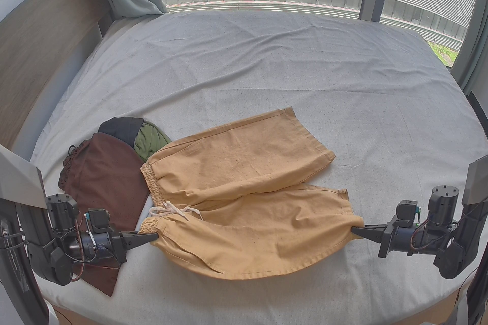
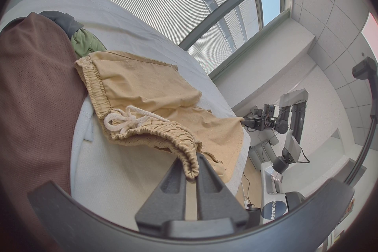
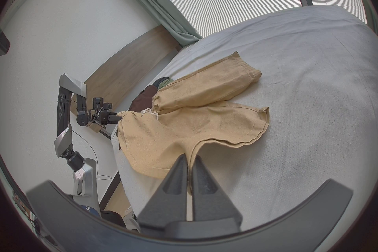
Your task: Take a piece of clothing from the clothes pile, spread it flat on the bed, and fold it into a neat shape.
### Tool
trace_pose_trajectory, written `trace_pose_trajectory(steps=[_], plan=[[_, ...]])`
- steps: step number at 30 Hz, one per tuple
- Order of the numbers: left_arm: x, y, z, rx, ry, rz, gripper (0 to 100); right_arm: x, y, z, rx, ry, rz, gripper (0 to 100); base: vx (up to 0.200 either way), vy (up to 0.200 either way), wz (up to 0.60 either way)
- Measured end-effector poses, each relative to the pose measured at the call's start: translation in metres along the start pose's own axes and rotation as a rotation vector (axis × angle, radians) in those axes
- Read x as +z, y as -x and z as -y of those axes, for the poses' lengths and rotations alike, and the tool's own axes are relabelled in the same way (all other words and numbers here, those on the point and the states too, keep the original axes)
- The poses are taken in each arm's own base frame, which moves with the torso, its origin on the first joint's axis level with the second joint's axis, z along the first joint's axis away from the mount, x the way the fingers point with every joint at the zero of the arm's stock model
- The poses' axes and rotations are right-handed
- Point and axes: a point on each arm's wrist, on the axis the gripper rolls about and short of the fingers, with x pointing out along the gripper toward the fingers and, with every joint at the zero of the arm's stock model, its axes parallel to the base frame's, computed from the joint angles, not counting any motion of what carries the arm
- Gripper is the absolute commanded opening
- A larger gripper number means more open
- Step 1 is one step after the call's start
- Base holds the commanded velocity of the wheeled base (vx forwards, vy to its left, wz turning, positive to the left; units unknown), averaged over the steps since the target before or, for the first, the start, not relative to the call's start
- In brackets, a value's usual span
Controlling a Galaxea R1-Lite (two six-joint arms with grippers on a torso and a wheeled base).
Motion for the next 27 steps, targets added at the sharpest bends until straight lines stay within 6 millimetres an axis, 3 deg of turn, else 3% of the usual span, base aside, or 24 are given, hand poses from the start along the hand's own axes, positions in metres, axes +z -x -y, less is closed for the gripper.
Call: trace_pose_trajectory(steps=[27], plan=[[0.009, -0.003, -0.002, 0.030, 0.007, 0.030, 0, 0.011, 0.011, -0.025, 0.053, 0.057, 0.039, 0, 0.000, 0.000, 0.00]])
